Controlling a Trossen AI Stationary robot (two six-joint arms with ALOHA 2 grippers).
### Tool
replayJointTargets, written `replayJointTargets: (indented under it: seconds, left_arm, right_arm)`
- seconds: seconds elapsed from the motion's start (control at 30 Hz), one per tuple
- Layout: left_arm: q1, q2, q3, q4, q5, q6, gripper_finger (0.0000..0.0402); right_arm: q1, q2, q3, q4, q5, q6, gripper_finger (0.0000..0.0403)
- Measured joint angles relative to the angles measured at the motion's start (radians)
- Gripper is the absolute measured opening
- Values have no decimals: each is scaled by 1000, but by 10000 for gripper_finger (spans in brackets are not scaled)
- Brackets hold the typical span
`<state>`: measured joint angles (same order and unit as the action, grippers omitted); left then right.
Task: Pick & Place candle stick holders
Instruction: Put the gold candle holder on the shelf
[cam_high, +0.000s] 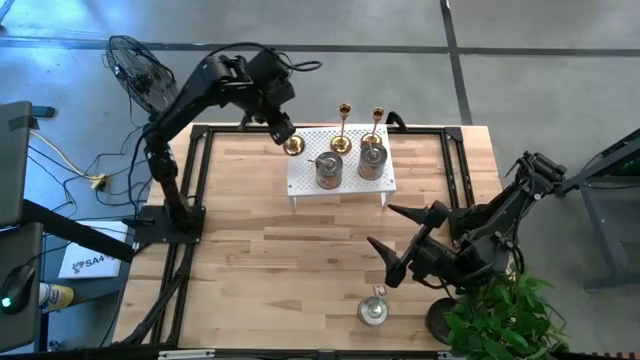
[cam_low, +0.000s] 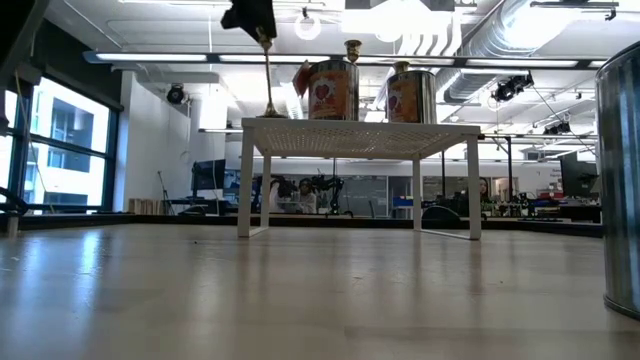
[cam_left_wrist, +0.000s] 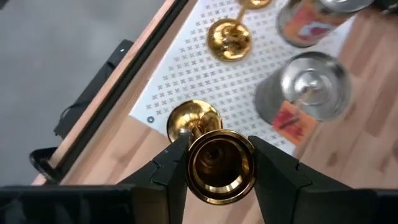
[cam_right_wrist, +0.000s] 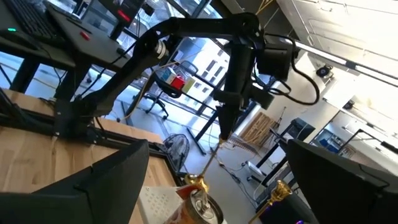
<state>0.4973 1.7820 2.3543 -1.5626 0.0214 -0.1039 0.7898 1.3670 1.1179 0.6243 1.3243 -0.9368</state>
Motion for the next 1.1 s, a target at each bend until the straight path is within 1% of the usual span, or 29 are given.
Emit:
replayJointTargets:
  seconds: [0.1,0.2,0.33,0.4,0.6,0.9,1.1]
  left_arm:
    - [1,20,0,5,-8,4,137]
    - [13,29,0,50,-7,39,137]
    - [29,38,0,111,49,48,137]
    - [46,43,0,102,67,55,137]
    - [90,70,0,77,69,47,137]
    - [86,134,4,87,148,59,137]
    - [85,143,5,94,147,74,137]
  right_arm:
    - [0,0,0,-4,0,25,374]
    - [0,0,0,-7,-2,37,374]
    - [0,0,0,-7,-2,43,374]
    - [2,0,0,-7,0,46,374]
    - [3,0,-1,-9,0,46,373]
    - [3,0,-1,-36,2,48,374]
    - [3,0,-1,-45,4,50,373]
